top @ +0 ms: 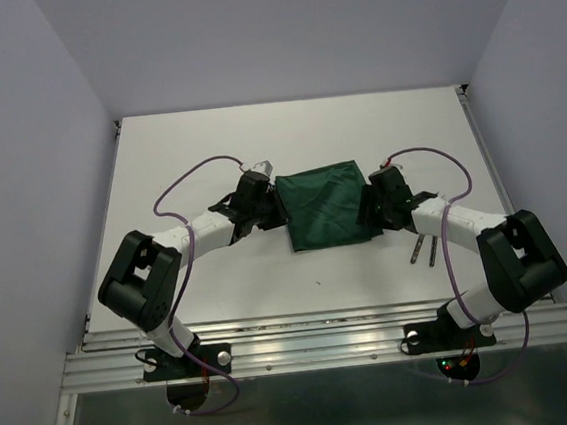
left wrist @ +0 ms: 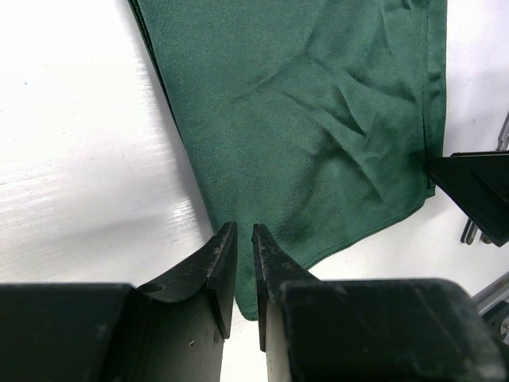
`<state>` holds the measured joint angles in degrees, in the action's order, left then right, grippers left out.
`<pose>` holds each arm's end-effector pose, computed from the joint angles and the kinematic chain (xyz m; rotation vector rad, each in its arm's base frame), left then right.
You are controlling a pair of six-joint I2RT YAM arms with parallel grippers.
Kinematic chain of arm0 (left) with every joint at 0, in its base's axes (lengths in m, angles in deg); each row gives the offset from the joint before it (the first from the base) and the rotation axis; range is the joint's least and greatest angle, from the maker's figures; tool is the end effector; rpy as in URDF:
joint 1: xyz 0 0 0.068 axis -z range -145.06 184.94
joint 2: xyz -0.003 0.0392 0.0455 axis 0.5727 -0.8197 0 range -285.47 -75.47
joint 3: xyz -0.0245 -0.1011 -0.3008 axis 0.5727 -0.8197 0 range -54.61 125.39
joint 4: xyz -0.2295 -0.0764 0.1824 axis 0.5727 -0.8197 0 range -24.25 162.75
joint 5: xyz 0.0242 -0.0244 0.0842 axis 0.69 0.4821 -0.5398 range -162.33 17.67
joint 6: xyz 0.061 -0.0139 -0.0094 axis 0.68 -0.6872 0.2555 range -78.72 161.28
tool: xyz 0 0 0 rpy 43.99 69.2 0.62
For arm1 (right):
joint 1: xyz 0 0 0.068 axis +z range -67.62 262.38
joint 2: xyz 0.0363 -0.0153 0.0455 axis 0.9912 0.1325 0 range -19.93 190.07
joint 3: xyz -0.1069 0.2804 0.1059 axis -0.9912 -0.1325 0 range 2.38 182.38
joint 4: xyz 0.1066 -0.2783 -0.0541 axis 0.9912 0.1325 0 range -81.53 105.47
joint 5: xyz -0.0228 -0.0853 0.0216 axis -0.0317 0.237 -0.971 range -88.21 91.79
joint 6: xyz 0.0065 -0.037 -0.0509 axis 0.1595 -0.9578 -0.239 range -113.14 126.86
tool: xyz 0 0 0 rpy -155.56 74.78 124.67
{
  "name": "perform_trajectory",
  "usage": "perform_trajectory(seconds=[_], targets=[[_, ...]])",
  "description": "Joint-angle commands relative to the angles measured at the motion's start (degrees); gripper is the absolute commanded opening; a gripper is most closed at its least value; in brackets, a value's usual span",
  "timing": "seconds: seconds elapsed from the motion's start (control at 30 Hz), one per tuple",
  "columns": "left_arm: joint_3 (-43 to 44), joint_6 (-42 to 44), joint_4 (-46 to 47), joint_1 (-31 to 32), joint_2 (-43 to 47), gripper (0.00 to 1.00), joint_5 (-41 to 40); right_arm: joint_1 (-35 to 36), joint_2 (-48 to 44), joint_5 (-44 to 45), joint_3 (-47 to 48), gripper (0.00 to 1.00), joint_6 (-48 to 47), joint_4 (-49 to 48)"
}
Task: Fold the napkin into a case and place the utensils inside
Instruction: Smooth out the lower triangle-folded napkin at the center of the board.
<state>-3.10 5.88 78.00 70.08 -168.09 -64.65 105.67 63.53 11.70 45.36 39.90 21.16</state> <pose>0.3155 -0.2300 0.2076 0.0743 2.3169 -0.8106 0.2939 0.1174 0.1828 0.2833 2.4739 0.2008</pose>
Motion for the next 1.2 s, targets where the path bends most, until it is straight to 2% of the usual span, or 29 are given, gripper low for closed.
perform_trajectory(seconds=[0.0, 0.07, 0.27, 0.6, 0.73, 1.03, 1.1, 1.17], targets=[[1.4, 1.12, -0.33, -0.15, 1.56, 0.26, 0.31, -0.44, 0.04, 0.81, 1.32, 0.66, 0.63, -2.4], [1.58, 1.03, -0.42, -0.15, 1.48, 0.26, 0.14, -0.44, -0.23, 0.9, 1.84, 0.65, 0.28, -2.41], [1.32, 0.51, -0.6, -0.15, 1.74, 0.26, -0.3, -2.36, 1.96, 1.16, 9.04, 0.51, -2.71, -2.4], [1.49, 0.59, -3.67, -0.16, 4.99, 0.27, -3.73, -5.89, 20.94, -2.44, 26.88, 0.49, -9.39, -1.1], [1.32, 0.68, -4.11, -0.24, 5.69, 0.27, -4.6, -5.89, 26.66, -1.92, 34.34, 0.45, -11.06, 0.14], [0.79, 0.59, -4.2, -0.16, 5.7, 0.27, -4.7, -5.89, 32.2, -0.86, 38.75, 0.33, -12.2, 0.85], [0.88, 0.68, -4.2, -0.24, 5.52, 0.27, -4.87, -5.89, 32.55, -1.38, 39.28, 0.29, -12.21, 0.85], [0.88, 0.68, -4.11, -0.15, 5.26, 0.27, -4.78, -5.89, 32.82, -1.82, 39.55, 0.2, -12.12, 0.85]])
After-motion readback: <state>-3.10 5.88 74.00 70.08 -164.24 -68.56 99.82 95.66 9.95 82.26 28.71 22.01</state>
